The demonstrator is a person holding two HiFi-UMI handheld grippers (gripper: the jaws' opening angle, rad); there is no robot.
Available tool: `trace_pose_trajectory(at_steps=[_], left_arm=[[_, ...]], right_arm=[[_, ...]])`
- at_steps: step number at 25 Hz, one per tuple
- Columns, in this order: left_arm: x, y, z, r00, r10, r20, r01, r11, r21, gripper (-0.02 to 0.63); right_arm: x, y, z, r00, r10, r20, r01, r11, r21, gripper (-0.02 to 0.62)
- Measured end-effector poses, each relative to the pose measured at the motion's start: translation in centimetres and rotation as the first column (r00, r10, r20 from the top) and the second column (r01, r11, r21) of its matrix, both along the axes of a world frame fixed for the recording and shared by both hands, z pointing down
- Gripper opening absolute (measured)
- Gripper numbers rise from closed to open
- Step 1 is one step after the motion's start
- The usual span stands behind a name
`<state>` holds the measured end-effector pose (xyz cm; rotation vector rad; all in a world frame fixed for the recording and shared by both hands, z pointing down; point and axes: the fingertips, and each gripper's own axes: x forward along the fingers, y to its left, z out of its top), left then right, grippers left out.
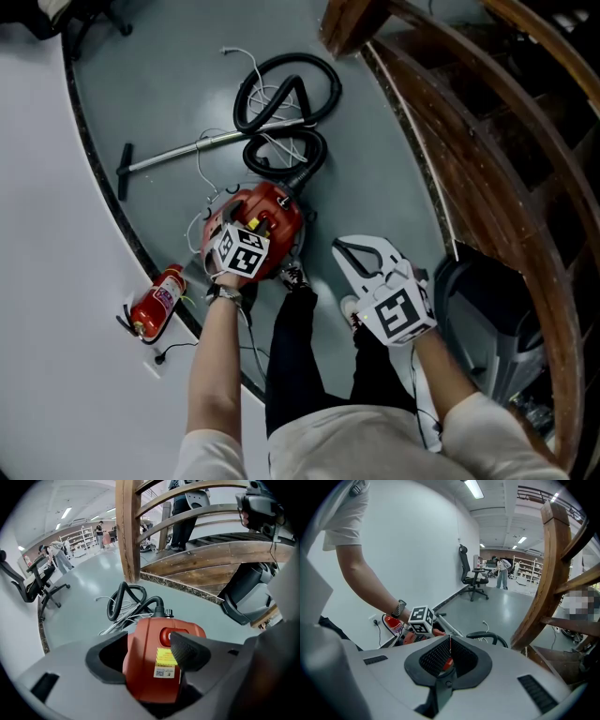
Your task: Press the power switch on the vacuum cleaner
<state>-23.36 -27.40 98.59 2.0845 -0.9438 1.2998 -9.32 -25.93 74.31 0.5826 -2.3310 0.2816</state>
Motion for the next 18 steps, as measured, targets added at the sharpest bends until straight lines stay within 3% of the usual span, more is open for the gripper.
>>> trace_pose_trajectory(at_steps=[18], left_arm=[[-0.22, -0.22, 0.32, 1.0, 0.002, 0.008, -0.002, 1.0, -0.004, 0.264]], right_arm=[[0.2, 0.06, -0.16, 1.0, 0.013, -0.012, -0.013, 1.0, 0.001, 0.029]])
